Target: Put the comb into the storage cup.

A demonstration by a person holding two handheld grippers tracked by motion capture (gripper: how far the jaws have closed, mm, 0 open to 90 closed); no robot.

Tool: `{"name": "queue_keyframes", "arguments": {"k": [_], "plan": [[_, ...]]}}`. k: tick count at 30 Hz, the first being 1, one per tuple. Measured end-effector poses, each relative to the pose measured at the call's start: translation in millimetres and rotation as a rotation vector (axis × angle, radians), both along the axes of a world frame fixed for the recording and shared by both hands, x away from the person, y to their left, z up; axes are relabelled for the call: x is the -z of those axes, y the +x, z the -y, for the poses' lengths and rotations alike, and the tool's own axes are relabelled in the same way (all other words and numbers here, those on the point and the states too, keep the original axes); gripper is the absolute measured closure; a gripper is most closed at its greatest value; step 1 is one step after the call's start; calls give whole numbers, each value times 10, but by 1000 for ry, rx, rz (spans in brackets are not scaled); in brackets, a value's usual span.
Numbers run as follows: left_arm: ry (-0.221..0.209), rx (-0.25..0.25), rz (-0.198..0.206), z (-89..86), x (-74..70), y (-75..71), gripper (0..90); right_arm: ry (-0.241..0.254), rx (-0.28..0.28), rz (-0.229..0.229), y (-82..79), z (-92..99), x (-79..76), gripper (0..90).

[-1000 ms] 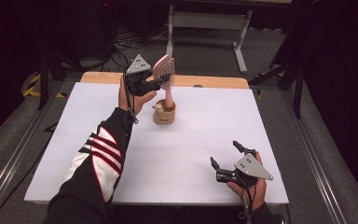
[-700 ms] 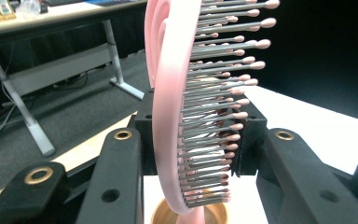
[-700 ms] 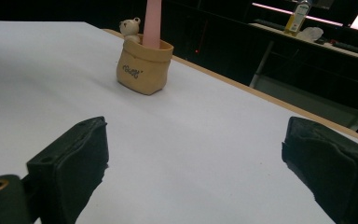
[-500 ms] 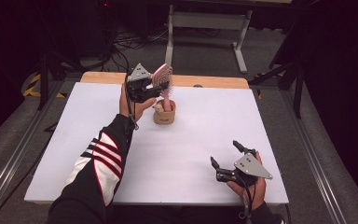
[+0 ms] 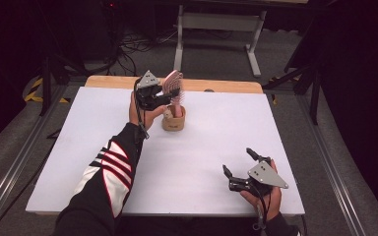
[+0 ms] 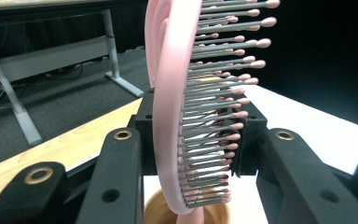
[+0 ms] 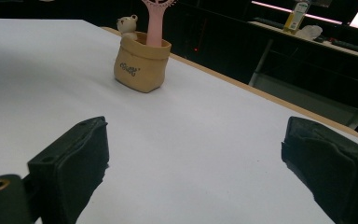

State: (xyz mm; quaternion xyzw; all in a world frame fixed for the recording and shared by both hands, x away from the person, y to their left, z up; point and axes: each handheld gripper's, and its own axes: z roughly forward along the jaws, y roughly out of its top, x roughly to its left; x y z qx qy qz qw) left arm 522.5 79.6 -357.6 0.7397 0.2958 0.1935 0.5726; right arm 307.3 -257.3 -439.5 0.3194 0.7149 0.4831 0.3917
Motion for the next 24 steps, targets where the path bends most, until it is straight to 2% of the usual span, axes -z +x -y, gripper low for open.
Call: {"name": "queue_keyframes", "arguments": {"k": [4, 20, 24], "plan": [[-26, 2, -7, -15, 26, 14, 636, 2, 0, 4, -7, 0, -5, 77], [-10, 13, -23, 9, 83, -41, 634, -8, -6, 9, -17, -26, -11, 77], [-18, 10, -29, 5, 98, -29, 634, -6, -4, 7, -17, -23, -11, 77]]}}
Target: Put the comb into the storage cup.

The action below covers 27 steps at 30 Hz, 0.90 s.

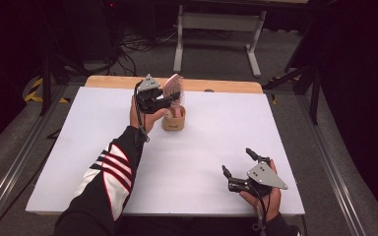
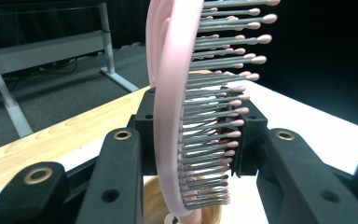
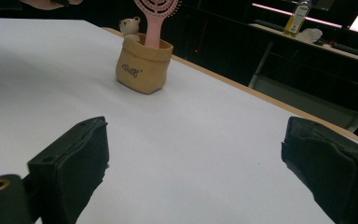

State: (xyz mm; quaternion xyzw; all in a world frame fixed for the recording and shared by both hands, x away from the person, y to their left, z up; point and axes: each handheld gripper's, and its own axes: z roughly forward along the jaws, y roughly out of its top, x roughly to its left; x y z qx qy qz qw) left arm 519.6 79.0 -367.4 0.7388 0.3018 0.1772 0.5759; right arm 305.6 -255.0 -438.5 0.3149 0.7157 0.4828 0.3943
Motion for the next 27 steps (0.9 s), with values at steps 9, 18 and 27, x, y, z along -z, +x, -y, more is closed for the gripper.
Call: {"name": "queue_keyframes", "arguments": {"k": [9, 18, 27], "plan": [[-43, -31, -22, -72, 50, 47, 629, -8, -6, -15, 13, -6, 15, 77], [-30, -73, -24, -156, 68, 97, 606, -7, 13, -8, 12, -1, 19, 86], [-12, -89, -26, -189, 71, 138, 589, -14, 9, -17, 12, -18, 30, 87]]}}
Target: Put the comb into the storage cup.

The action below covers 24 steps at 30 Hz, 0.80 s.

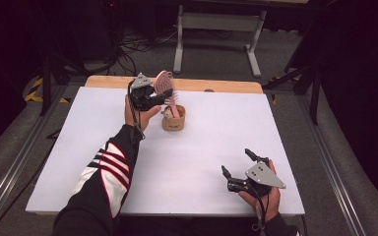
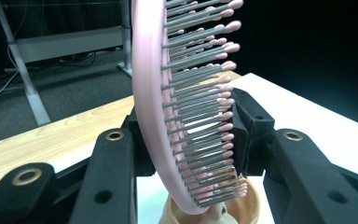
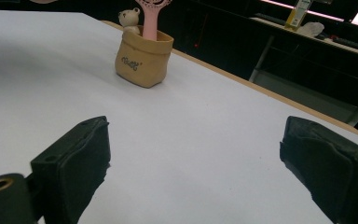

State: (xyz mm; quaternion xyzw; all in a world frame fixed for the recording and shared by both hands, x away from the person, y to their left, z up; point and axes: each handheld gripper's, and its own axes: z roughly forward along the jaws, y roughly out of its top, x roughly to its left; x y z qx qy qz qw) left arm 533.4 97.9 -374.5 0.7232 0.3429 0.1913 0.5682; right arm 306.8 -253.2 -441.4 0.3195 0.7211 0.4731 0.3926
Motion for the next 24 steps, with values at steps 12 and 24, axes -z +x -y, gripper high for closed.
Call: {"name": "queue_keyframes", "arguments": {"k": [12, 24], "plan": [[12, -32, -20, -88, 14, 84, 555, -9, 8, -5, -8, -30, 13, 101], [-30, -72, -43, -230, 87, 153, 539, -30, -26, -30, 0, -74, 43, 101]]}}
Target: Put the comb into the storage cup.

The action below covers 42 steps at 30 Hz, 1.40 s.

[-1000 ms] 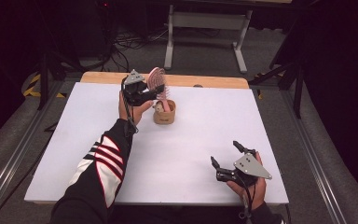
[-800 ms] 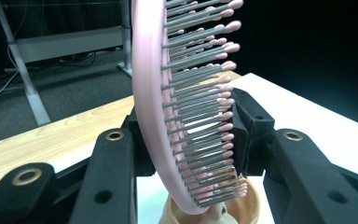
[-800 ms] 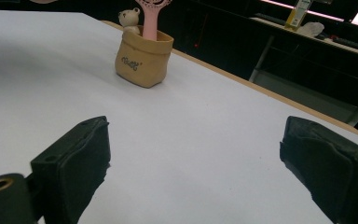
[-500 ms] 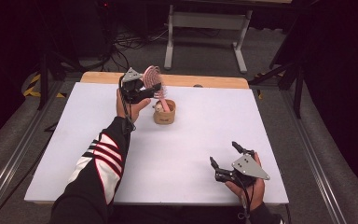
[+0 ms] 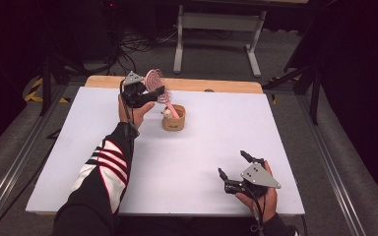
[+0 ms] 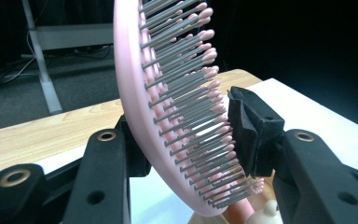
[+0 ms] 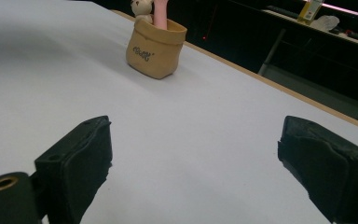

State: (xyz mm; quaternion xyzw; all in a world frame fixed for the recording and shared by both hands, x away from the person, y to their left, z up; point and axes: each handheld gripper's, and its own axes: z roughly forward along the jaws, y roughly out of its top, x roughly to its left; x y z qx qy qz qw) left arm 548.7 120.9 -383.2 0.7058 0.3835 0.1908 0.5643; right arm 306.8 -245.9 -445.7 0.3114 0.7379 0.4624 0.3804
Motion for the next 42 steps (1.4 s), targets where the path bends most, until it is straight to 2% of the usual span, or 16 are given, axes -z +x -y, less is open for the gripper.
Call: {"name": "queue_keyframes", "arguments": {"k": [2, 5, 7, 13, 17, 21, 22, 27, 28, 30, 36, 40, 42], "plan": [[-3, 2, -8, -12, 7, 5, 532, -2, -3, -4, 3, -3, 5, 100], [-1, 9, 4, -48, 17, 14, 527, -16, -8, -15, 19, -4, 26, 97], [6, -2, 0, -58, 25, 17, 517, -24, -14, -22, 25, -10, 38, 96], [-20, -6, -10, -103, 75, 41, 511, -43, -39, -38, 32, -34, 54, 94], [-15, -12, -2, -107, 88, 43, 502, -53, -49, -49, 39, -48, 72, 94], [-13, -20, -8, -114, 110, 44, 493, -48, -66, -47, 34, -50, 67, 86], [-15, -29, 6, -125, 119, 36, 483, -39, -71, -43, 30, -46, 62, 84], [-11, -34, 7, -127, 117, 22, 478, -43, -71, -42, 30, -46, 62, 84], [-10, -45, 19, -125, 115, 16, 472, -39, -76, -44, 28, -48, 61, 81], [-24, -49, 24, -126, 110, 7, 468, -36, -82, -43, 27, -46, 58, 76], [-18, -74, 42, -157, 92, -11, 414, -28, -80, -37, 20, -43, 46, 76], [-17, -99, 33, -194, 72, -21, 310, -37, -82, -30, 12, -58, 43, 73], [-16, -94, 34, -203, 67, -23, 294, -33, -80, -28, 10, -58, 42, 73]]}}
